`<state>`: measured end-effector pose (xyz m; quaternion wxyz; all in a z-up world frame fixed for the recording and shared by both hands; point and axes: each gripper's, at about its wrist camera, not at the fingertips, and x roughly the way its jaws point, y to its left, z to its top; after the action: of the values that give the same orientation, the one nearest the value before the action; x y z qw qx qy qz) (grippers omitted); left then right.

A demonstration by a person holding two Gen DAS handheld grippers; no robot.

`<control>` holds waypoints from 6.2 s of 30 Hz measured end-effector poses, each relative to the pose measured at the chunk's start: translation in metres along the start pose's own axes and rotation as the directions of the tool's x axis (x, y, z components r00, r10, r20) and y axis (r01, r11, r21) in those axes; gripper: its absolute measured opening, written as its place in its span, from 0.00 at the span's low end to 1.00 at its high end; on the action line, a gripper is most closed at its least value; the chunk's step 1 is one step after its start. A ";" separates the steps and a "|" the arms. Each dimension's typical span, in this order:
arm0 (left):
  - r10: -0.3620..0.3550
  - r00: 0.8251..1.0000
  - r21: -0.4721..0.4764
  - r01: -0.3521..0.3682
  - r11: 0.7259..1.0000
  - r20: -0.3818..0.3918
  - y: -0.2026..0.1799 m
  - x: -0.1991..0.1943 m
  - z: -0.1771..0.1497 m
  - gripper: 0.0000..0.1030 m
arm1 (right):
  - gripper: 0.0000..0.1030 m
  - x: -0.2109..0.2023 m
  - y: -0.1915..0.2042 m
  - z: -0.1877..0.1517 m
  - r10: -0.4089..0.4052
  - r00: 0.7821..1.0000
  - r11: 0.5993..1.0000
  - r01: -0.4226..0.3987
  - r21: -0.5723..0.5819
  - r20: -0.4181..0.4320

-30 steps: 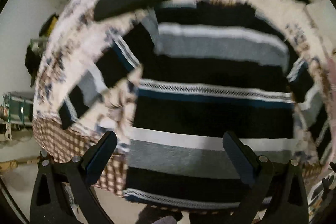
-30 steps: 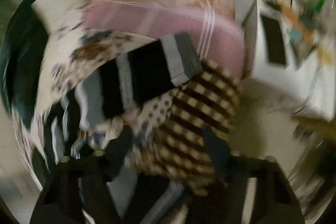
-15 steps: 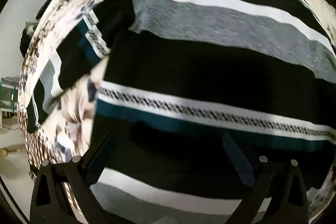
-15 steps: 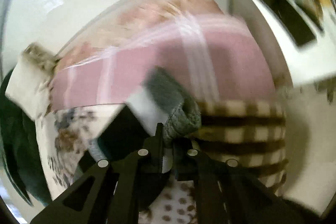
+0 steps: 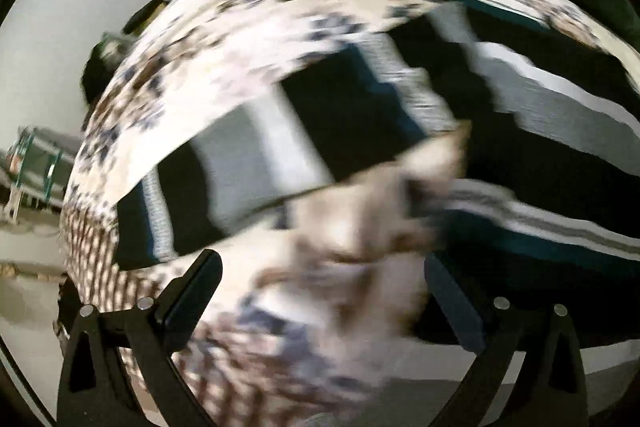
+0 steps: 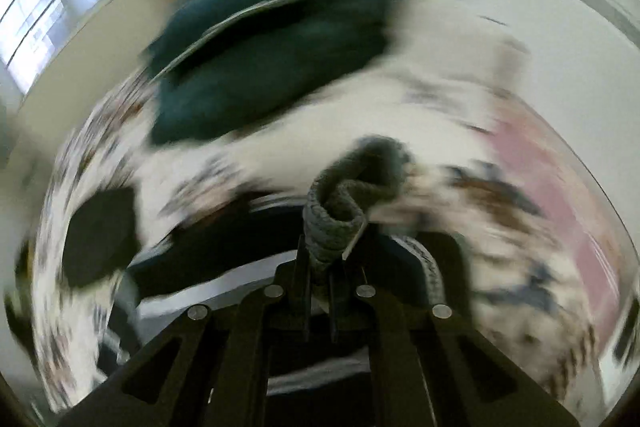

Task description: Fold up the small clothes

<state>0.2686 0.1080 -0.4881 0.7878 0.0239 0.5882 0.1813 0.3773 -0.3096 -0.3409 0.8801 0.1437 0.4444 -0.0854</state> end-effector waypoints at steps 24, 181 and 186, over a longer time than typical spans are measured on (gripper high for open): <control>-0.296 0.946 -0.719 0.112 0.686 -0.135 0.227 0.096 -0.049 1.00 | 0.69 0.126 0.264 -0.161 -0.024 0.944 0.929 -0.100 -0.357 -0.329; -0.244 0.941 -0.065 0.236 0.970 -0.235 0.026 0.014 -0.079 0.90 | 0.68 0.044 -0.184 -0.164 -0.042 0.810 0.996 -0.009 -0.084 -0.585; -0.255 0.940 0.003 0.263 0.965 -0.228 0.011 -0.001 -0.127 0.89 | 0.68 0.008 -0.232 -0.233 -0.124 0.767 0.992 0.088 -0.088 -0.629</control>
<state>0.1466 0.0961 -0.5239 0.7324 -0.0614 0.6747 0.0677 0.1410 -0.4522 -0.5198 0.6764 0.1152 0.7241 -0.0698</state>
